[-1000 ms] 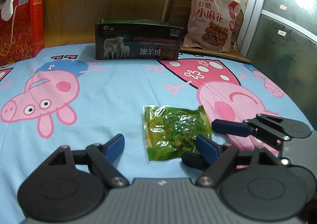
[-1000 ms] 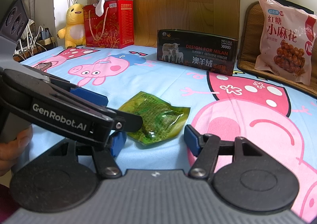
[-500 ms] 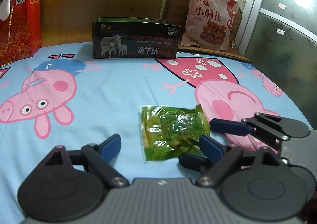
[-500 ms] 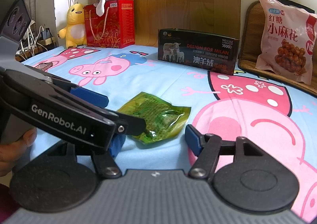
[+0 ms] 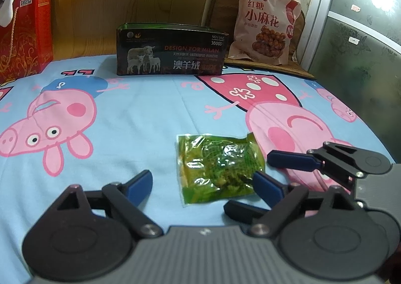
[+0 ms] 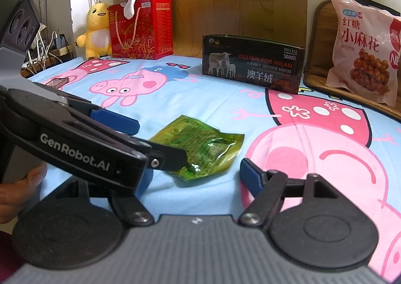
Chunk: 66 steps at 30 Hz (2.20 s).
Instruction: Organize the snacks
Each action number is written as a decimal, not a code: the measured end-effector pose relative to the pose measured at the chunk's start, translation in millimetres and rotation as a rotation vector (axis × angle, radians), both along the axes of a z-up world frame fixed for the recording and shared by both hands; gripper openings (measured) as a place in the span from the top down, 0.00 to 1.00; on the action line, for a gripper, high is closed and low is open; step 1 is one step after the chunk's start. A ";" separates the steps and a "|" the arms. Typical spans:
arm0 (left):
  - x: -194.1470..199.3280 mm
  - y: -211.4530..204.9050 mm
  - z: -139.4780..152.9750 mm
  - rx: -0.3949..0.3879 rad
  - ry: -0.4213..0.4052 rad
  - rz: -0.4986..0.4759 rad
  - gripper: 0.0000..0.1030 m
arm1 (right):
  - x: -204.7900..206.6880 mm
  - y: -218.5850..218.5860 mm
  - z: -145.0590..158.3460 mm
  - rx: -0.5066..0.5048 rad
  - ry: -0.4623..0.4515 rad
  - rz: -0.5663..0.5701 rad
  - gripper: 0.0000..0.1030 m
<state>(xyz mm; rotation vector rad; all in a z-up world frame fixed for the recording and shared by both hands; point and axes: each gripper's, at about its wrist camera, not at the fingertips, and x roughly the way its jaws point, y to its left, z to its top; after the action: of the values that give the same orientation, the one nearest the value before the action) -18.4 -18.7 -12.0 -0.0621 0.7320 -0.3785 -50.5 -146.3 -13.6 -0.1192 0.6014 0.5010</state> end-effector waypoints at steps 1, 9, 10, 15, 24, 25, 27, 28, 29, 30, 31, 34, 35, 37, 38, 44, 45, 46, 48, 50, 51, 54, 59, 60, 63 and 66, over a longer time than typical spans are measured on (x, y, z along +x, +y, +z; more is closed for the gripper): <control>0.3 0.2 0.0 0.000 0.000 0.000 0.12 | 0.2 0.0 0.0 0.000 0.000 0.000 0.24; -0.4 0.6 -0.3 -0.001 -0.002 0.001 0.12 | 0.8 -0.8 0.7 -0.001 0.000 -0.002 0.24; -0.5 0.7 -0.3 -0.001 -0.002 0.001 0.12 | 0.7 -1.1 0.7 0.000 0.000 -0.003 0.24; -0.6 1.0 -0.9 -0.002 -0.003 0.000 0.12 | 0.8 -1.5 0.8 0.002 0.001 -0.006 0.24; -2.0 1.3 -1.0 -0.006 -0.007 0.000 0.12 | 0.8 -1.5 0.5 0.001 0.000 -0.005 0.24; -2.0 1.4 -1.1 -0.006 -0.007 0.000 0.12 | 0.9 -1.6 0.5 0.001 0.000 -0.006 0.24; -1.7 1.4 -1.1 -0.006 -0.007 0.001 0.12 | 1.0 -1.8 0.5 0.001 0.000 -0.006 0.24; -2.5 1.2 -1.0 -0.007 -0.007 0.002 0.12 | 0.9 -1.7 0.5 0.001 0.000 -0.005 0.24; -2.6 1.2 -1.1 -0.007 -0.007 0.001 0.12 | 1.0 -1.6 0.4 0.001 0.000 -0.005 0.24; -2.8 1.2 -0.8 -0.007 -0.007 0.001 0.12 | 1.0 -1.6 0.4 0.001 0.000 -0.005 0.24; -2.9 1.1 -0.6 -0.007 -0.008 0.001 0.12 | 1.0 -1.7 0.4 0.001 0.000 -0.005 0.24; -2.5 1.2 -0.6 -0.009 -0.008 0.002 0.12 | 1.1 -1.8 0.4 0.002 0.000 -0.006 0.24; -2.6 1.3 -0.7 -0.008 -0.008 0.001 0.12 | 1.1 -2.0 0.5 0.002 0.000 -0.006 0.24; -2.4 1.3 -0.7 -0.009 -0.008 0.001 0.11 | 1.0 -2.0 0.5 0.003 0.000 -0.006 0.24; -2.9 1.6 -0.7 -0.009 -0.008 0.001 0.11 | 1.0 -2.1 0.5 0.003 0.000 -0.006 0.24; -2.5 1.4 -0.7 -0.012 -0.008 0.001 0.10 | 1.1 -2.2 0.5 0.003 0.000 -0.006 0.24; -2.5 1.0 -0.5 -0.013 -0.008 0.002 0.10 | 1.1 -2.3 0.6 0.003 0.000 -0.006 0.24; -2.8 0.6 -0.4 -0.013 -0.008 0.002 0.09 | 1.1 -2.1 0.6 0.002 0.000 -0.006 0.24; -3.1 0.7 -0.7 -0.013 -0.008 0.002 0.09 | 0.9 -2.1 0.6 0.000 0.000 -0.005 0.24; -3.0 0.3 -0.7 -0.012 -0.009 0.002 0.09 | 0.6 -2.0 0.7 0.000 0.000 -0.004 0.24; -3.1 0.3 -0.8 -0.012 -0.009 0.002 0.09 | 0.6 -1.8 0.7 0.000 0.001 -0.005 0.24; -3.2 0.3 -1.2 -0.012 -0.009 0.002 0.09 | 0.3 -1.6 0.7 -0.004 0.000 -0.004 0.24; -3.2 0.5 -1.4 -0.012 -0.009 0.003 0.09 | 0.6 -1.0 0.4 -0.009 -0.001 -0.001 0.24; -2.6 0.2 -1.3 -0.012 -0.009 0.003 0.09 | 1.0 -1.0 0.4 -0.009 0.000 -0.001 0.24; -2.6 0.4 -1.5 -0.013 -0.009 0.002 0.09 | 0.9 -0.9 0.5 -0.009 0.000 -0.001 0.24; -2.5 0.2 -1.4 -0.013 -0.009 0.002 0.09 | 0.8 -1.0 0.6 -0.008 0.000 -0.001 0.24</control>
<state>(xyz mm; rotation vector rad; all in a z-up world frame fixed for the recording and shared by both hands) -20.9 -18.5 -13.4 -0.0734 0.7206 -0.3809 -49.7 -147.3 -13.0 -0.1270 0.6031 0.4979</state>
